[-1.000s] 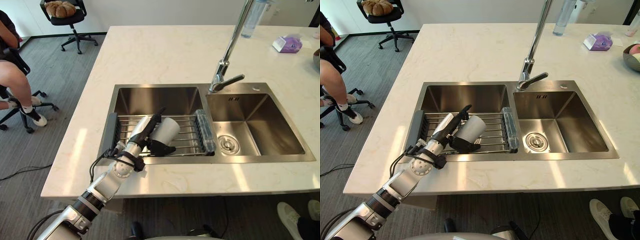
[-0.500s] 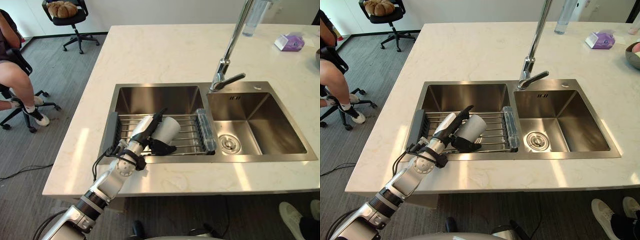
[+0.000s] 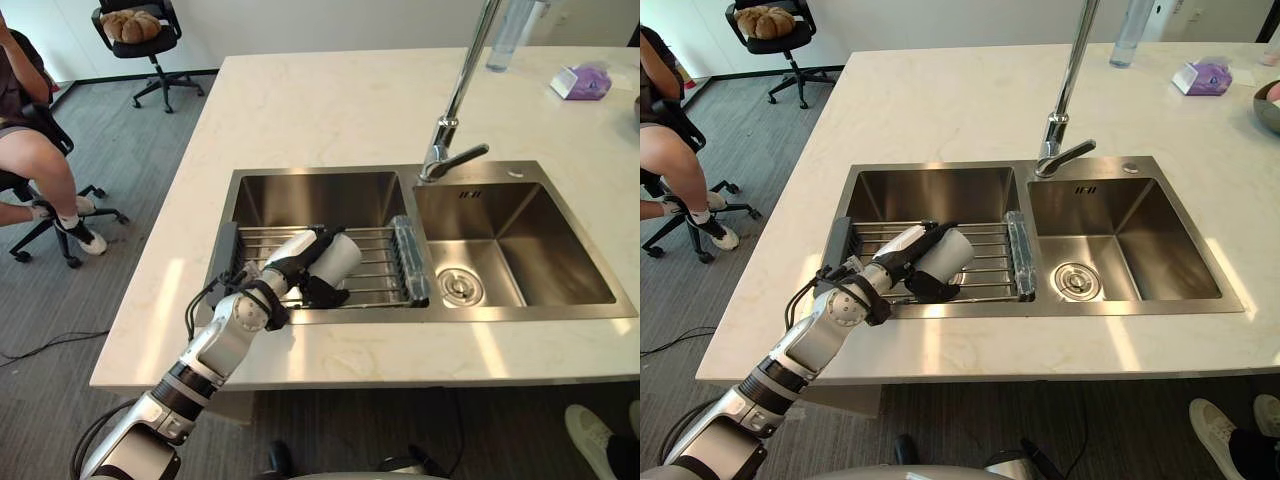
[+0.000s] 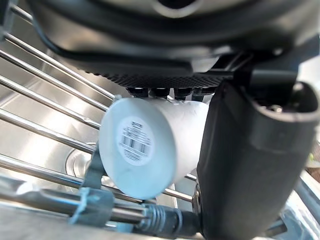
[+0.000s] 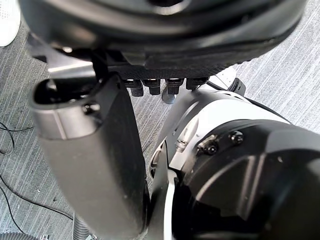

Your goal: Walk over to the sink, pick up the cup, carry it to the dishwasher, place the cup inside the dishwasher, then close the dishwasher door

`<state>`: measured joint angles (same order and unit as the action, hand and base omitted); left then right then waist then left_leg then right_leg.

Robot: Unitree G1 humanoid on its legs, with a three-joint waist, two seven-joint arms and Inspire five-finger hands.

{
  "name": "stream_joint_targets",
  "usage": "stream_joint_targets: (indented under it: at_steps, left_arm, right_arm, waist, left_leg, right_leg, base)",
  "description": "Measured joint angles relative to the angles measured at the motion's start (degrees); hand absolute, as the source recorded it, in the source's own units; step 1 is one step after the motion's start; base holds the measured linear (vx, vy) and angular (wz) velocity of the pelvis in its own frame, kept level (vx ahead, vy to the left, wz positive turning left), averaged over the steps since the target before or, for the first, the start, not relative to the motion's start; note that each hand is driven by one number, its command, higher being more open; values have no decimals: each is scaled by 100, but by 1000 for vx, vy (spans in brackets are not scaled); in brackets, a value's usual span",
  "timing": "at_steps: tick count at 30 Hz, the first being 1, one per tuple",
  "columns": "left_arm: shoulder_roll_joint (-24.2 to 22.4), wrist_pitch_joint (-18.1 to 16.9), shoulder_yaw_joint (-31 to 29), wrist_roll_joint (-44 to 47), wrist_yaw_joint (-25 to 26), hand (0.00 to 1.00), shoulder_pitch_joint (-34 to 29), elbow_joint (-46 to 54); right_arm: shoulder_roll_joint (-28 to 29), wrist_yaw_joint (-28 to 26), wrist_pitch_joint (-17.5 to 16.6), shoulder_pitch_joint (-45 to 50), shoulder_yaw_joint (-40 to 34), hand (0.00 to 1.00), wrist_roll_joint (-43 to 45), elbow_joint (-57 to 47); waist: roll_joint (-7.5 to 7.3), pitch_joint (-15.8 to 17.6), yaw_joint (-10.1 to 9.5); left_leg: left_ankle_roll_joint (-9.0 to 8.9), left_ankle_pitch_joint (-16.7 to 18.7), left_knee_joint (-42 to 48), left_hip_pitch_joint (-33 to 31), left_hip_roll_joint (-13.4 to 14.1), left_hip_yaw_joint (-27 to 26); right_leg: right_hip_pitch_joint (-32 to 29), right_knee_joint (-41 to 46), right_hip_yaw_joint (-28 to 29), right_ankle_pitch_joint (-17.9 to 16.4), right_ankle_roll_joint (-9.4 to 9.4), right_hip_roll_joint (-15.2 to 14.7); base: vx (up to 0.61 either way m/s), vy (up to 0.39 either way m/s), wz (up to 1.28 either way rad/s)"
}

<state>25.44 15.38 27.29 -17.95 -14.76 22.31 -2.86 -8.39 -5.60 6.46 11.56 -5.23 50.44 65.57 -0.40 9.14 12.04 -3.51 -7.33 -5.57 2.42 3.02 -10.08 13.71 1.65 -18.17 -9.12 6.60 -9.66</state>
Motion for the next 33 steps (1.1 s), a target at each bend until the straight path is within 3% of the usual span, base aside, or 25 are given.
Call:
stream_joint_targets:
  at_steps: [15,16,25,33]
  left_arm:
    - [-223,50,-71,-136,-53,100,27,-231]
    - [-232,43,-70,-191,-53,0,27,-231]
    - [-319,-129,35,-1247,-7,0,158,-231]
    - [-83,-731,473,-1250,937,0,149,-377]
  right_arm:
    - [-101,36,-2,-43,105,100,-1,-22]
    - [-100,36,-3,-44,106,100,-1,-24]
    - [-99,68,-22,-77,118,100,5,-28]
    - [-112,112,-56,-88,128,100,11,-79]
  waist:
    - [165,26,61]
    - [166,27,69]
    - [183,39,145]
    - [229,97,175]
  left_leg:
    - [-11,-18,0,-9,12,25]
    - [-12,-18,0,-9,12,30]
    - [-12,-18,1,-24,11,54]
    - [-13,-18,1,-24,13,52]
  right_leg:
    - [0,21,-31,-15,26,10]
    - [0,25,-37,-19,33,10]
    - [0,29,-62,-29,49,13]
    - [-1,25,-62,-29,48,13]
  base:
    - [-7,-20,1]
    - [-14,-32,2]
    - [0,0,0]
    - [0,0,0]
